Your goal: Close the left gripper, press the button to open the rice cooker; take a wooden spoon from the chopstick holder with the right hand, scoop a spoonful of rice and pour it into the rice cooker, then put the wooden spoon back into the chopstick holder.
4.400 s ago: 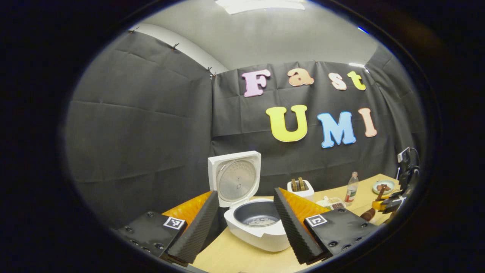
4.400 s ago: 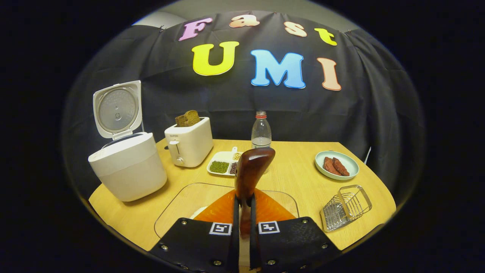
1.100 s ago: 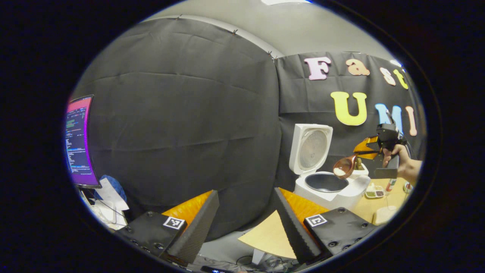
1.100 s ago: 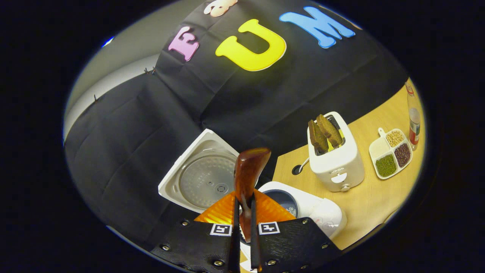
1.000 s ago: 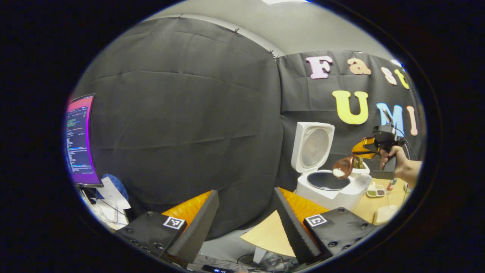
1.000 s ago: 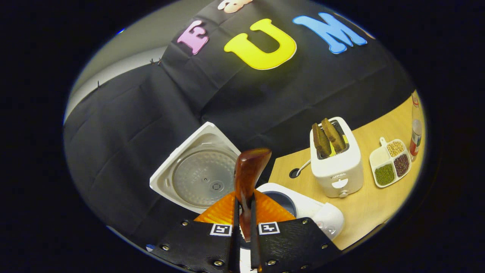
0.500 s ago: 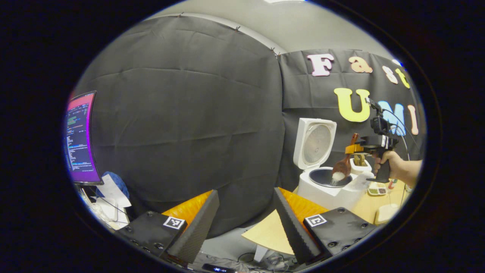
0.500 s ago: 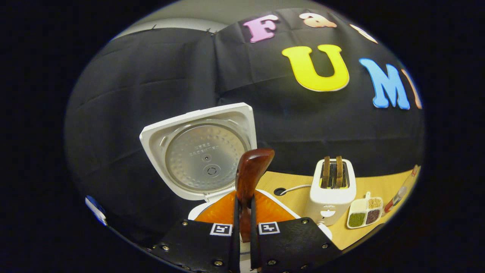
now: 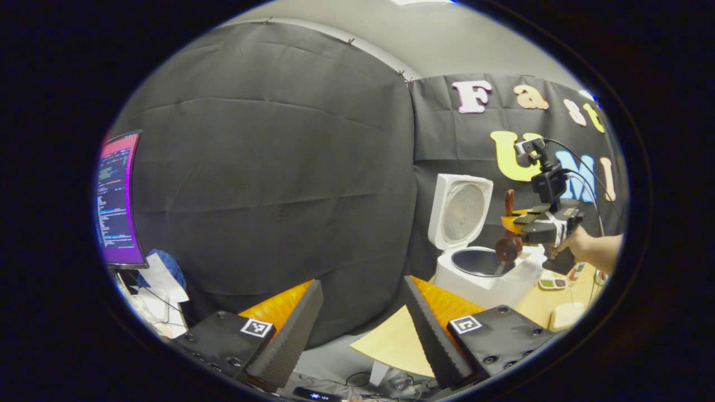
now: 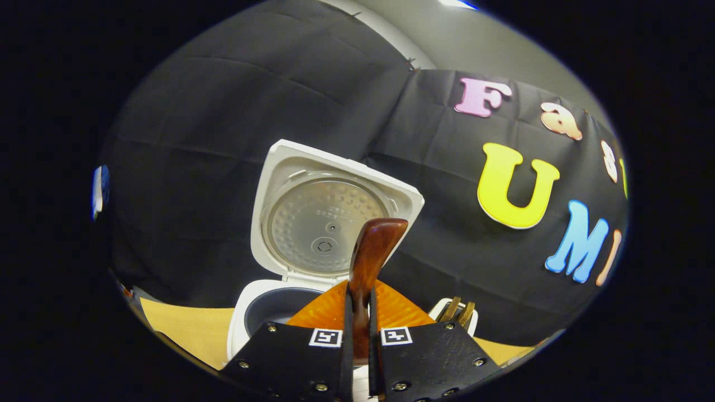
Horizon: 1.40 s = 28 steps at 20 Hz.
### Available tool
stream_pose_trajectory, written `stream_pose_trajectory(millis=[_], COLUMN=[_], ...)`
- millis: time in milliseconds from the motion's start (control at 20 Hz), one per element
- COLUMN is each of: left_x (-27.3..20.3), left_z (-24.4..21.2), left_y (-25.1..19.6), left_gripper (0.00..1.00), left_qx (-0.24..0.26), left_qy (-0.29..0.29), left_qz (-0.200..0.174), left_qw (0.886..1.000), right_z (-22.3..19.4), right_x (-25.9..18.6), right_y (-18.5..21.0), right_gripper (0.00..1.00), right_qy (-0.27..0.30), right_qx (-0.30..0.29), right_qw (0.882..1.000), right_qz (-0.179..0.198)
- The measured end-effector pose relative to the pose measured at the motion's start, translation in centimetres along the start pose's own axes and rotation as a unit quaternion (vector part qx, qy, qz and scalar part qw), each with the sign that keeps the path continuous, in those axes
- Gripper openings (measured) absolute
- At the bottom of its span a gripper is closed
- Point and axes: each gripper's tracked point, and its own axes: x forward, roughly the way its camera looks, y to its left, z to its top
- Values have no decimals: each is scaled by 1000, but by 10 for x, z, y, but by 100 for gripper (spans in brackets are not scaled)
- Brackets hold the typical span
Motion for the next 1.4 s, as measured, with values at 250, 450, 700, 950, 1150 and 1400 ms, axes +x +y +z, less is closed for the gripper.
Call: stream_pose_trajectory(millis=[250,450,700,950,1150,1400], left_x=[-1,-2,-1,5,4,1], left_z=[7,11,21,40,56,75], left_y=[-4,-9,-22,-51,-78,-121], left_gripper=[95,95,95,99,95,99], left_qx=[-2,-7,-11,-9,-10,-1], left_qy=[-7,-13,-19,-36,-49,-67], left_qz=[-2,-10,-30,-53,-78,-109], left_qw=[1000,1000,999,998,996,992], right_z=[-9,-8,-13,-18,-22,-40], right_x=[2,-4,-19,-51,-87,-141], right_y=[-1,-11,-40,-86,-127,-183], right_gripper=[11,11,11,11,11,11], right_qy=[18,35,62,49,29,9], right_qx=[36,160,364,493,518,534], right_qw=[999,986,929,869,855,844], right_qz=[14,23,36,13,-15,-54])
